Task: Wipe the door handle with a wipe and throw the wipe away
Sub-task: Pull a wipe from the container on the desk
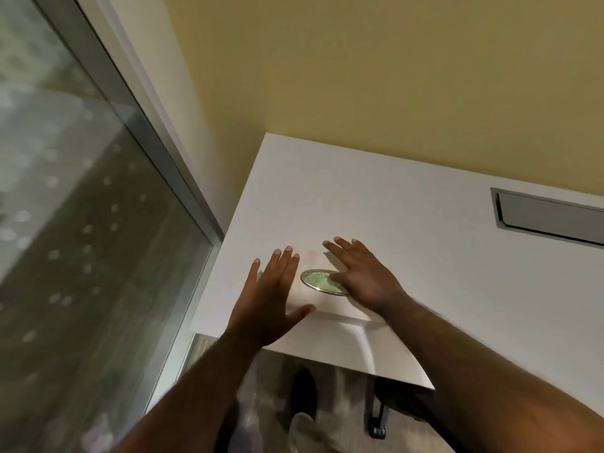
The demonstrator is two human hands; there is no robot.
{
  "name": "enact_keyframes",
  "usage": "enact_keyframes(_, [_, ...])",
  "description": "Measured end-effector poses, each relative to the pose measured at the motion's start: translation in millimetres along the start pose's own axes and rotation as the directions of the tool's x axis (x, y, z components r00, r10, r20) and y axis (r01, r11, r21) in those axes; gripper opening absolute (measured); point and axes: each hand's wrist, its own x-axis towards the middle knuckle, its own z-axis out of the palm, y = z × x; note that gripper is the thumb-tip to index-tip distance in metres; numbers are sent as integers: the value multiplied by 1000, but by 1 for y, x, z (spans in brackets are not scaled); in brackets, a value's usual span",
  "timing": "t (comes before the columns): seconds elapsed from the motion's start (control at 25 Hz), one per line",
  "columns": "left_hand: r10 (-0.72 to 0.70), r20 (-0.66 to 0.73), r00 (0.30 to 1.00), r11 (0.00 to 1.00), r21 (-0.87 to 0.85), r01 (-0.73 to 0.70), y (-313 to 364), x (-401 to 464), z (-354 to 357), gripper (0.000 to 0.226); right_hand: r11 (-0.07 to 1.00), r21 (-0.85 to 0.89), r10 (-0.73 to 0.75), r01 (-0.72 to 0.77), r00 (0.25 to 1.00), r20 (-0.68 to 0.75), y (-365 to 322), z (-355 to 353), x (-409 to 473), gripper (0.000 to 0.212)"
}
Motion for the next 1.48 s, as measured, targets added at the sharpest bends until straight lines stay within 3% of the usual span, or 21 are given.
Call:
enact_keyframes(0.04, [26, -3, 1000, 1000, -8, -26, -2, 3, 4, 96, 1000, 17, -7, 6, 999, 31, 3, 3, 4, 40])
enact_keyframes(0.16, [28, -30, 999, 1000, 4, -28, -7, 9, 14, 93, 965, 184, 151, -189, 967, 205, 5, 4, 12, 66])
enact_keyframes(0.24, [24, -40, 999, 1000, 6, -23, -9, 11, 17, 92, 991, 115, 52, -74, 982, 182, 13, 13, 18, 60])
enact_keyframes(0.36, [16, -15, 1000, 1000, 7, -16, -11, 12, 20, 92, 991, -69, -98, 118, 965, 244, 18, 16, 26, 13])
enact_keyframes(0.44, [-4, 12, 1000, 1000, -17, 4, -11, 13, 21, 94, 984, -112, -101, 136, 956, 276, 13, 14, 29, 17])
enact_keyframes(0.64, [-30, 30, 999, 998, -53, 31, -9, 14, 23, 97, 960, -180, -184, 215, 967, 173, 4, 15, 26, 5])
enact_keyframes(0.84, [-19, 21, 1000, 998, -62, 21, -8, 13, 22, 97, 916, -273, -256, 294, 952, 169, 5, 13, 22, 18])
enact_keyframes(1.0, [-9, 6, 1000, 998, -60, 9, -7, 12, 18, 98, 963, -196, -191, 185, 981, -12, 7, 17, 10, 20])
enact_keyframes(1.12, [14, -12, 1000, 998, -57, -15, -3, 7, 7, 99, 961, -195, -235, 197, 952, -196, 4, 9, 6, 13])
enact_keyframes(1.24, [13, -43, 999, 998, -60, -16, 3, -1, -8, 97, 939, -277, -275, 206, 931, -239, -9, -14, 4, 17])
enact_keyframes(1.32, [-19, -62, 998, 999, -42, 17, 7, -13, -22, 95, 937, -296, -273, 187, 919, -285, -20, -29, -2, 9])
enact_keyframes(1.48, [-128, 28, 991, 991, 52, 126, 12, -44, -53, 91, 951, -289, -225, 106, 881, -416, -59, -56, -21, 14])
